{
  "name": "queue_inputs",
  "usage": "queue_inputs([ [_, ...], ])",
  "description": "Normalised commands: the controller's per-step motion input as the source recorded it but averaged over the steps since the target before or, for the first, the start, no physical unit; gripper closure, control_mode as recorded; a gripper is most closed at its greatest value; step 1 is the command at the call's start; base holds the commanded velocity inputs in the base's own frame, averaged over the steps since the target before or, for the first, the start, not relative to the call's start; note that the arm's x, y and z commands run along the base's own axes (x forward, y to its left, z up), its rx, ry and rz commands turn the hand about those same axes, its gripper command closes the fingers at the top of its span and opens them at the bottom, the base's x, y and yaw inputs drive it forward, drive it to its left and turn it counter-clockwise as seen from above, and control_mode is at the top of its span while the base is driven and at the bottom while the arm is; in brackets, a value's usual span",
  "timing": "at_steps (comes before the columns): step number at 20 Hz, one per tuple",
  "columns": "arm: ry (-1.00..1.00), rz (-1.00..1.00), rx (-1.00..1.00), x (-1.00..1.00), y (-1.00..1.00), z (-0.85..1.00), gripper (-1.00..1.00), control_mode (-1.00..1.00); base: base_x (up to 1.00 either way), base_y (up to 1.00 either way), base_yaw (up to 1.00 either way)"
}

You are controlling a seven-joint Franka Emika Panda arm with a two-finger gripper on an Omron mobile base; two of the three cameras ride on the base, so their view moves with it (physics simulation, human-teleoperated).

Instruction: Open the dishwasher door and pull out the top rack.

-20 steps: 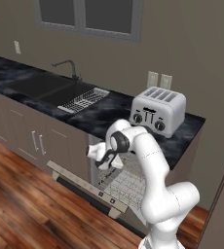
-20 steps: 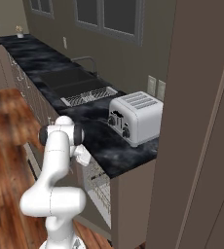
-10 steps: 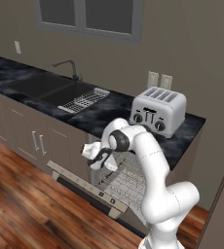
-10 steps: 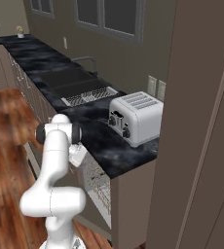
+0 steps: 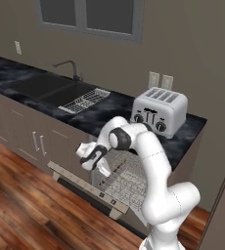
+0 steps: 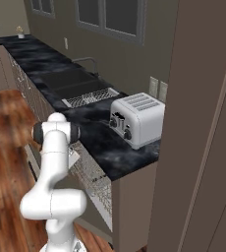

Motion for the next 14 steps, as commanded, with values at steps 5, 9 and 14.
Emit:
queue_inputs([
  [5, 0.06, -0.06, 0.12, -0.98, 0.39, -0.29, -1.00, -1.00, 0.00, 0.00, 0.00],
  [9, 0.04, -0.04, 0.12, -0.83, 0.33, -0.18, -1.00, -1.00, 0.00, 0.00, 0.00],
  [14, 0.02, -0.05, 0.13, -0.68, 0.28, -0.03, -1.00, -1.00, 0.00, 0.00, 0.00],
])
